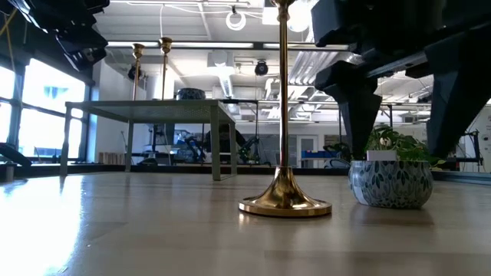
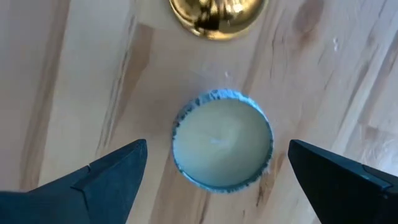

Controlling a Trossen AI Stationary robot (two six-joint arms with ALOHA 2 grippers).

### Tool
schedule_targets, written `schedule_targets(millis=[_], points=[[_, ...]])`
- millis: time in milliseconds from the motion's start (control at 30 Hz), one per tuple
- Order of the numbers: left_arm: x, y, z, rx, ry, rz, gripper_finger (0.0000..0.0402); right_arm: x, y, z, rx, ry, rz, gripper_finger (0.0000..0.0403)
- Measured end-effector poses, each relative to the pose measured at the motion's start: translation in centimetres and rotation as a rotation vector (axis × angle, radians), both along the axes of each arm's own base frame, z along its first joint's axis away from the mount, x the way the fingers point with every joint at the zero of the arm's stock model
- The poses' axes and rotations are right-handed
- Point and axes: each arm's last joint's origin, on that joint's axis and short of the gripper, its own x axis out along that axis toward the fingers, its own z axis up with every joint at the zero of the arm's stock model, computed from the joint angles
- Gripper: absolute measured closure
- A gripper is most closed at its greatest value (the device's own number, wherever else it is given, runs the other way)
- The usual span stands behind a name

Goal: Pick & Place candle stick holders
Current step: Put the right blue patterned round candle on the shelf

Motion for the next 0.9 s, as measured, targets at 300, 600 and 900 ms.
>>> schedule_targets(millis=[300,600,900], points=[[0.00,0.01,0.00,0.003,0.000,0.002,0.0247,0.22,-0.06,-0.44,0.009,-0.037,-0.004,0.0018],[0.00,0.00,-0.01,0.004,0.000,-0.002,0.0247,0.34,-0.43,-0.44,-0.044,-0.057,-0.023,0.0018],[-0.01,-0.01,-0.01,0.002,0.000,-0.006,0.0247,0.31,-0.42,-0.45,-0.025,-0.047,-0.044,0.0018]])
